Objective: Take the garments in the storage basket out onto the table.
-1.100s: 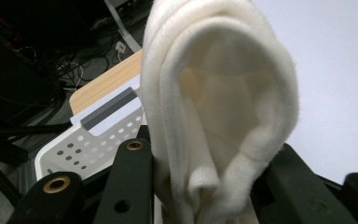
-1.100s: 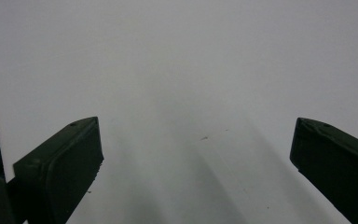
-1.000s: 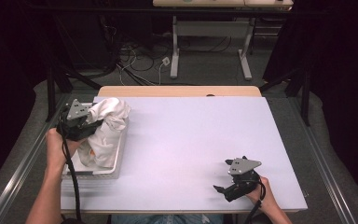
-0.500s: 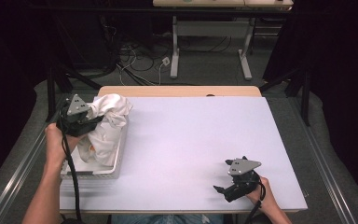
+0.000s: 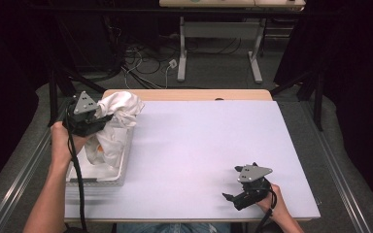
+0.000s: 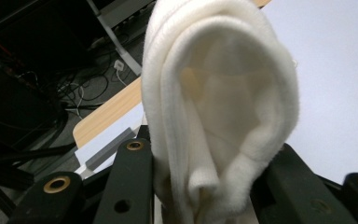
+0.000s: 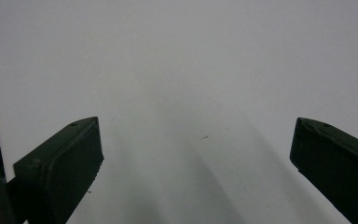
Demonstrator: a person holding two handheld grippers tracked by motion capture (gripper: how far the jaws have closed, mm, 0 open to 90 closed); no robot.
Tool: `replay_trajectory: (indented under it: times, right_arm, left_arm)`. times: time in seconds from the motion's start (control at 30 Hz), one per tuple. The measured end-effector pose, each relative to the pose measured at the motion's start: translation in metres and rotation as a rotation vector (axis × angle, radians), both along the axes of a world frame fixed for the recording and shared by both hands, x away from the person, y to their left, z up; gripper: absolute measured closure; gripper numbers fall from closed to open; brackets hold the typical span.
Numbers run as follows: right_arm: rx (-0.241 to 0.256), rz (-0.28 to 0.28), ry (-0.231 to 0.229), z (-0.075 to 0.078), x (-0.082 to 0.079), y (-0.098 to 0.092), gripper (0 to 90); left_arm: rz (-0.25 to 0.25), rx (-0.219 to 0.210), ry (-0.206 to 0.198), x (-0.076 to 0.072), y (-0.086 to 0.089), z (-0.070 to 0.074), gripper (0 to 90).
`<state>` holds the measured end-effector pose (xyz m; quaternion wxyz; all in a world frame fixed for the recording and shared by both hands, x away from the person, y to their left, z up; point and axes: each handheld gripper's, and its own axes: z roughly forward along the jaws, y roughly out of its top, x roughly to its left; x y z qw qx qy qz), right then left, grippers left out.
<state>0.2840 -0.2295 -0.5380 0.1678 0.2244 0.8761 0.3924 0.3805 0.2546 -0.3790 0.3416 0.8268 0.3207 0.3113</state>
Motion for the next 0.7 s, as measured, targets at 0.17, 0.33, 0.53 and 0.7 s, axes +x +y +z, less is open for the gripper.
replay_trajectory:
  times: [0.17,0.33,0.53,0.7]
  right_arm:
    - [0.007,-0.002,-0.006,-0.001,0.001,0.000,2.0]
    - [0.000,0.004,-0.005,0.000,0.000,0.000,2.0]
    - [0.001,-0.001,0.001,0.000,0.000,0.000,2.0]
    - [0.004,0.003,0.000,-0.001,0.000,0.002,1.9]
  left_arm:
    - [-0.023,0.005,-0.003,0.001,-0.008,0.005,68.9]
    - [-0.042,0.013,-0.008,0.001,-0.015,0.011,68.9]
    - [-0.067,0.022,-0.009,0.003,-0.025,0.016,68.8]
    - [-0.089,0.024,-0.014,0.003,-0.034,0.021,68.9]
